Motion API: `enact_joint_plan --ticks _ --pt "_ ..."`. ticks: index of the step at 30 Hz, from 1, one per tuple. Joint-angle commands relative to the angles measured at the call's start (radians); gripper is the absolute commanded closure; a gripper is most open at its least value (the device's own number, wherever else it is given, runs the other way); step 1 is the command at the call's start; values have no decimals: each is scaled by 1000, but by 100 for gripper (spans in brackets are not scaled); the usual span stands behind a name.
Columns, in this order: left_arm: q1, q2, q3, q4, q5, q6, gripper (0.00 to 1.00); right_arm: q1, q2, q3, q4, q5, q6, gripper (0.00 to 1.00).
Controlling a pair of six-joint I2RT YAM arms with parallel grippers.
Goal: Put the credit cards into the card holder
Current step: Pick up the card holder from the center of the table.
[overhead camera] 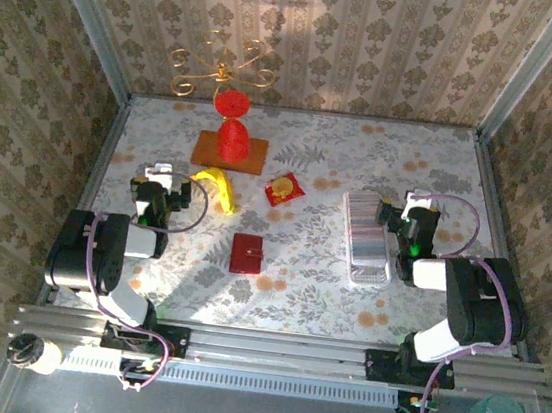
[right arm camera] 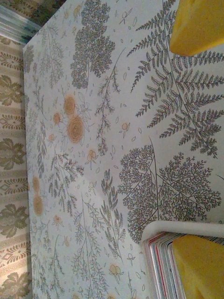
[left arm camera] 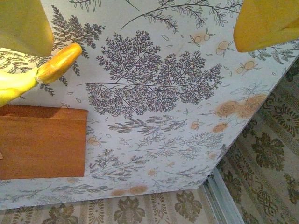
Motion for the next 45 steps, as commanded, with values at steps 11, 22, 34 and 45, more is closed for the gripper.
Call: enact_joint_plan --ticks 11,22,34,45 --pt "-53 -606 49 -583 -240 -270 0 15 -618 156 -841 155 394 0" --pt "59 -979 39 -1125 214 -726 0 -38 -956 179 -1098 -174 491 1" --pt "-200 -969 -42 -1186 544 -832 7 572 -500 480 -1264 -256 486 40" --pt "-451 -734 -102 -947 480 -925 28 775 160 756 -1119 -389 563 90"
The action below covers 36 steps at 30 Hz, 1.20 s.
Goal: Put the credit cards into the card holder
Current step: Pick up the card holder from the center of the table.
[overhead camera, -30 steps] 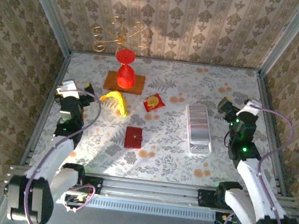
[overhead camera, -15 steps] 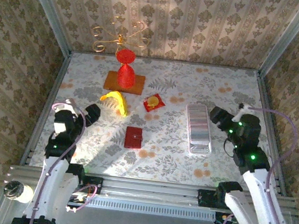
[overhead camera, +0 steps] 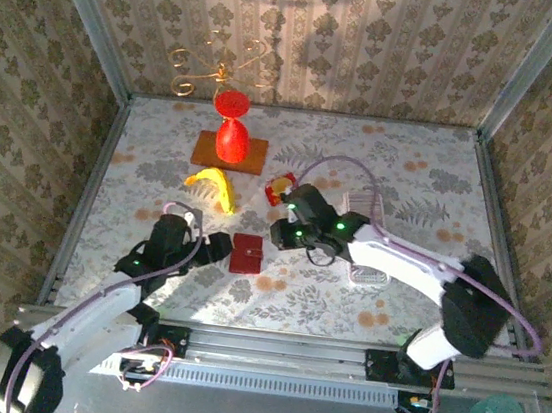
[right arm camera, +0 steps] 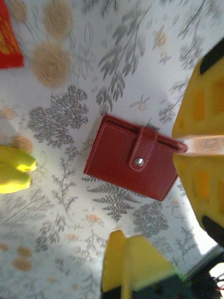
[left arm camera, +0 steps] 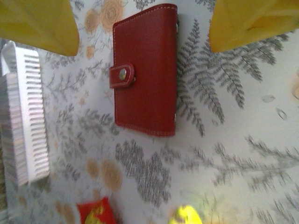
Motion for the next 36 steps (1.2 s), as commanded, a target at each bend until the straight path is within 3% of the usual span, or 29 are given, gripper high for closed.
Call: enact_joint_plan --ticks 1,7,19,36 --pt "-35 33 -7 84 -11 -36 29 3 117 65 34 -61 43 91" --pt "-57 3 -40 83 -56 -52 35 2 255 115 83 -91 80 95" --pt "-83 9 -57 86 -100 -67 40 2 346 153 76 -98 77 98" --pt "-158 315 -33 362 -80 -148 49 -37 357 1 137 -98 113 100"
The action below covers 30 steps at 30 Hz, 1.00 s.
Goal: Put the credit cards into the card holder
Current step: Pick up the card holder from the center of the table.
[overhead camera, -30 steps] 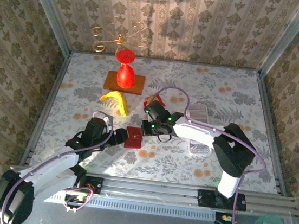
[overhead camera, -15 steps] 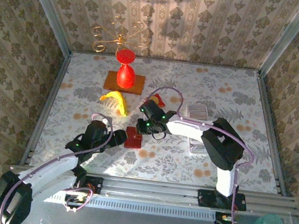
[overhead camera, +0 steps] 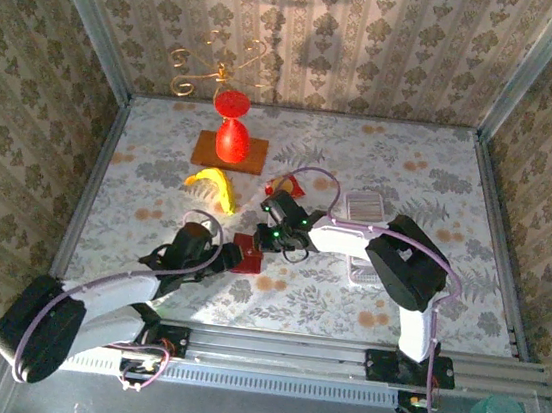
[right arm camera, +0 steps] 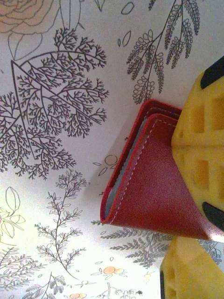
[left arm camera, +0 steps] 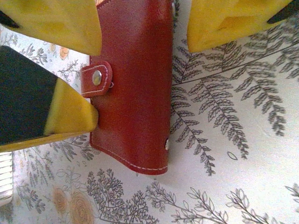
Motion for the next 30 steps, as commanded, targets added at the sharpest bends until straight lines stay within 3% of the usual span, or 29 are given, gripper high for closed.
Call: enact_joint_plan --ticks 1,11,16,18,21,26,30 --pt "-13 58 14 120 23 -44 50 -21 18 -58 -63 16 22 100" --pt "-46 130 -1 384 66 -112 62 -33 8 -90 -25 1 40 100" --pt "-47 94 0 381 32 -114 78 -44 -40 -135 10 2 56 100" --pt "-46 81 10 368 30 -104 97 -47 -72 -155 27 -1 54 100" --pt "-48 59 34 334 52 -61 100 -65 -150 -205 85 -30 60 100" --pt "-57 -27 62 279 64 24 100 -77 -342 -239 -2 15 31 83" --pt "-85 -115 82 243 37 84 100 -76 -455 -285 32 -60 99 69"
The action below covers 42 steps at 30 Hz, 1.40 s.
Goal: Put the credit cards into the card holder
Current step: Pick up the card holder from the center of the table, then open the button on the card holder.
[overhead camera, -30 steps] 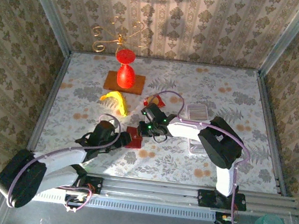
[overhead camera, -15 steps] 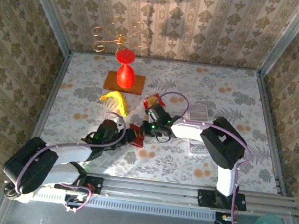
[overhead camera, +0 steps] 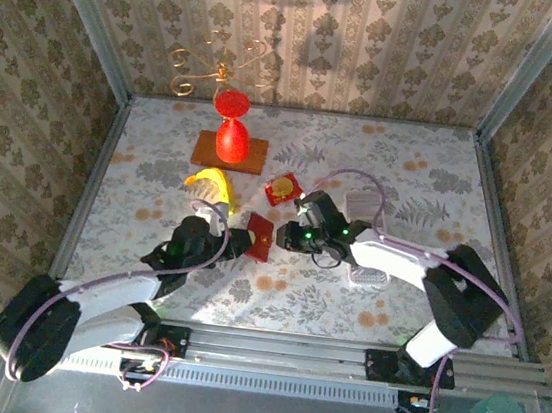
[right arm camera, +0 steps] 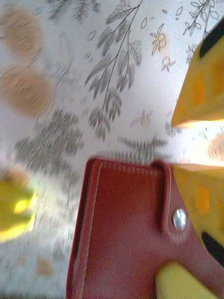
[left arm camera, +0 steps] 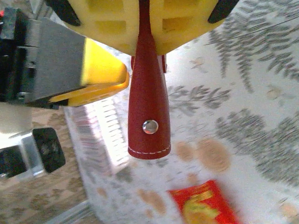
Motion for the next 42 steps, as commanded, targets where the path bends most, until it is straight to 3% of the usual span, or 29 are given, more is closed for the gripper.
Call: enact_joint_plan --ticks 1,9,17,24,32,37,42 --pt "-22 -62 45 -19 -10 88 100 -1 -81 -35 29 -68 69 66" --pt "-71 -93 87 7 -25 127 100 32 -121 23 34 -75 110 50" --pt "-95 -98 88 15 -40 129 100 35 -71 16 60 -54 153 49" --pt "-96 -122 86 -28 -97 138 100 46 -17 45 -136 142 86 59" --pt "-94 -162 66 -106 -193 129 100 62 56 52 -329 430 73 62" --pt "-94 -186 59 -131 -213 124 100 53 -16 2 -240 374 87 60" --pt "-94 -193 50 -125 -214 104 100 49 -144 -60 -64 200 54 52"
